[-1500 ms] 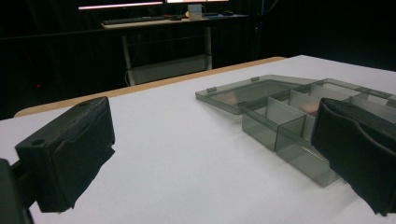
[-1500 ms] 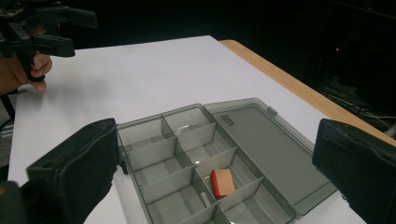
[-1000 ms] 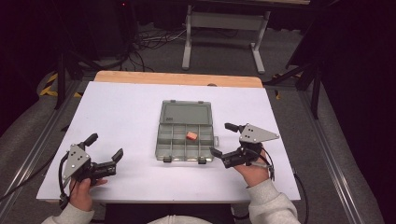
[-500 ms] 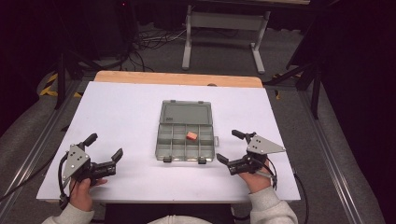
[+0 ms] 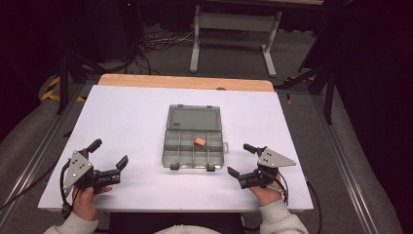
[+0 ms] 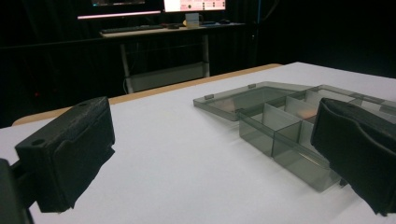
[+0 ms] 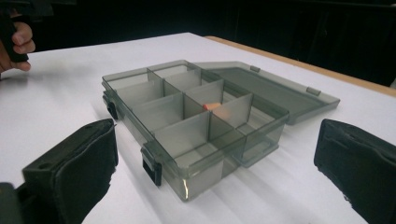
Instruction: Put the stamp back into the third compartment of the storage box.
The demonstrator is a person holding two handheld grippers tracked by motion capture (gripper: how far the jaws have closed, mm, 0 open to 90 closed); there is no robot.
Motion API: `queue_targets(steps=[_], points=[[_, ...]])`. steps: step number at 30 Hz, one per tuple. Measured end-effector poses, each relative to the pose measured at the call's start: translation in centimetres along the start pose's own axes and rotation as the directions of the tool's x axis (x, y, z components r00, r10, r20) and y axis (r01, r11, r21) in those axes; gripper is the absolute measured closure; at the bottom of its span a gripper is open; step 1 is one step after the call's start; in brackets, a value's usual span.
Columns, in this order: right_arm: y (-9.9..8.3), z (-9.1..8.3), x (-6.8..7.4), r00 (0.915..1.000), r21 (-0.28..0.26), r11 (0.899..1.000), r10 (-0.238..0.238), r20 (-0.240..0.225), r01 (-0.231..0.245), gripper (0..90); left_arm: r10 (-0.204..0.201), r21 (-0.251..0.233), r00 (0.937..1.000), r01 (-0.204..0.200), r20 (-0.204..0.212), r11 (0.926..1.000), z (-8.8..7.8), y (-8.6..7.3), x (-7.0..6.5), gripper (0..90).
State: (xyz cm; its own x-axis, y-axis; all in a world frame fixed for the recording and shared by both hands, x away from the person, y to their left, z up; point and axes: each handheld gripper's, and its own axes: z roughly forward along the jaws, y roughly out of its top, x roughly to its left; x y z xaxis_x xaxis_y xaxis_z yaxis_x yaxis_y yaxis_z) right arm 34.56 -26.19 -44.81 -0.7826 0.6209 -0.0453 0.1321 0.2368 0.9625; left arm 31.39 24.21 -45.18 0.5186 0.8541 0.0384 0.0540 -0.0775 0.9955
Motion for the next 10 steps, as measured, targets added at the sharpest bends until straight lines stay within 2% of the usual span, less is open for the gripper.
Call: queue_targets(steps=[10], points=[[-0.43, 0.05, -0.11, 0.9995, -0.006, 1.000, 0.027, 0.014, -0.027, 0.3, -0.010, 0.014, 0.9998, 0.010, -0.019, 0.9998, 0.18, -0.02, 0.01, 0.7]])
